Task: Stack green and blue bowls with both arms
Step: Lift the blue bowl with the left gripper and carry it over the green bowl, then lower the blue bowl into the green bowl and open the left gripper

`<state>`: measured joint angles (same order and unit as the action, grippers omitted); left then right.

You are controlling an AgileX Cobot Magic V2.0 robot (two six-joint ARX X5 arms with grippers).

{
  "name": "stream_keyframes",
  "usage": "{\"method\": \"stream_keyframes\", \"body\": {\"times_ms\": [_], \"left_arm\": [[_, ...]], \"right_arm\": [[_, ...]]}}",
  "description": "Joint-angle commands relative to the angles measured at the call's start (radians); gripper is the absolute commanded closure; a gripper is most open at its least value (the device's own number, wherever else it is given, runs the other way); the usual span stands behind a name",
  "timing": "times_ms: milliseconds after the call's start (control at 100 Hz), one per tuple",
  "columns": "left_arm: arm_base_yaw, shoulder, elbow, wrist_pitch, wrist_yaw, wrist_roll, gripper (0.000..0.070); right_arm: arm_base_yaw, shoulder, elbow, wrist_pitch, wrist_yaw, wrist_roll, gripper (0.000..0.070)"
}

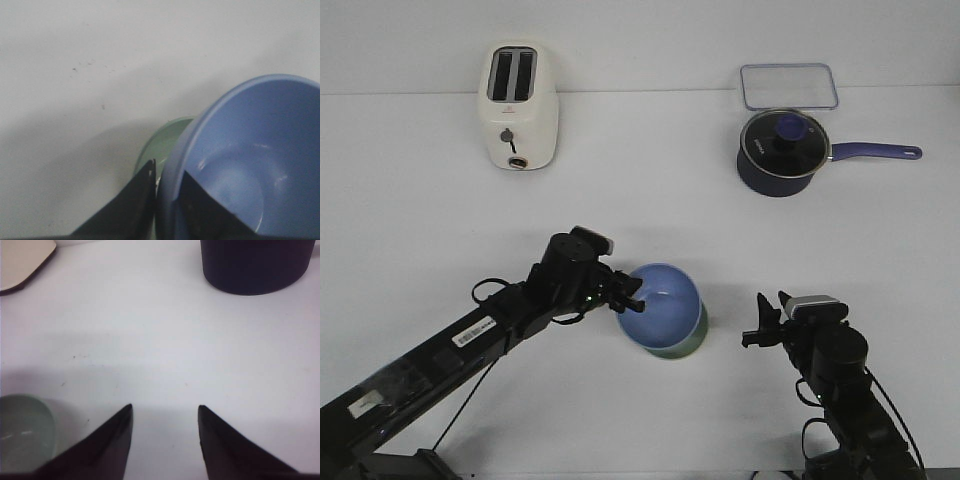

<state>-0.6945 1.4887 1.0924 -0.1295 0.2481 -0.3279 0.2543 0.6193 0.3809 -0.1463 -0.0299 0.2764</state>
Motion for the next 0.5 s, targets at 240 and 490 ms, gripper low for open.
{"method": "stream_keyframes", "body": {"times_ms": [240, 490], "left_arm": [[-0.060, 0.099, 0.009, 0.081, -0.023, 0.005, 0.0456], [0.007, -0.008, 0.010, 0.026, -0.054, 0.053, 0.0282]], "right_arm": [[0.002, 0.003, 0.003, -0.032, 0.001, -0.004, 0.0435], [0.002, 0.002, 0.003, -0.031, 0.006, -0.005, 0.0436]]}}
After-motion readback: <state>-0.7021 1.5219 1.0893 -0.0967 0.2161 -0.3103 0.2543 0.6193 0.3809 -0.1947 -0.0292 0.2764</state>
